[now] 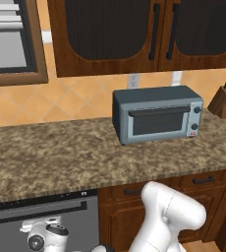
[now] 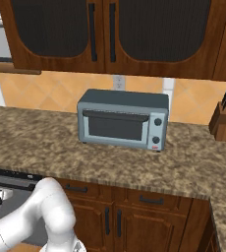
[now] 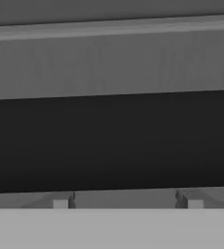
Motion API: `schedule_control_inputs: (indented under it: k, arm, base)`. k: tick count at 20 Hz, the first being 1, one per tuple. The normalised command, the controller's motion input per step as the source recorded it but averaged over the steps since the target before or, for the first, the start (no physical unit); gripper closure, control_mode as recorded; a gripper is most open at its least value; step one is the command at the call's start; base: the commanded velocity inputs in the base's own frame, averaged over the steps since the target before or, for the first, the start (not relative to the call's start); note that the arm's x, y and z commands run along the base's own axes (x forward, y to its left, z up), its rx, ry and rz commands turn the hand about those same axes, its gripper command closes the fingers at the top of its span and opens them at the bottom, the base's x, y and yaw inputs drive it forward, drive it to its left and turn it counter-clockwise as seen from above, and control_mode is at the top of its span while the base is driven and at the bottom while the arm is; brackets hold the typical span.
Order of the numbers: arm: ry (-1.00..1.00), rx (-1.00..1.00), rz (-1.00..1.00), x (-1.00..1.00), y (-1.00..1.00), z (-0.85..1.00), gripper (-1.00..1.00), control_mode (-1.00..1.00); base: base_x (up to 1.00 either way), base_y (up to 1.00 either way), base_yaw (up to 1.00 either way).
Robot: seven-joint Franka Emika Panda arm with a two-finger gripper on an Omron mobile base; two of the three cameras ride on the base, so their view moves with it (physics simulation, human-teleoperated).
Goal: Pick up the cup and bowl from the counter, place them in the dishwasher, and close the dishwasher door.
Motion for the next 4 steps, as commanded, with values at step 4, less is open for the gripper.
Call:
schedule_control_inputs:
  k: [4]
  arm:
    - [0.0, 0.0, 0.0, 0.94, -0.18, -0.26, -1.0, -1.0]
  base:
    - [0.0, 0.0, 0.0]
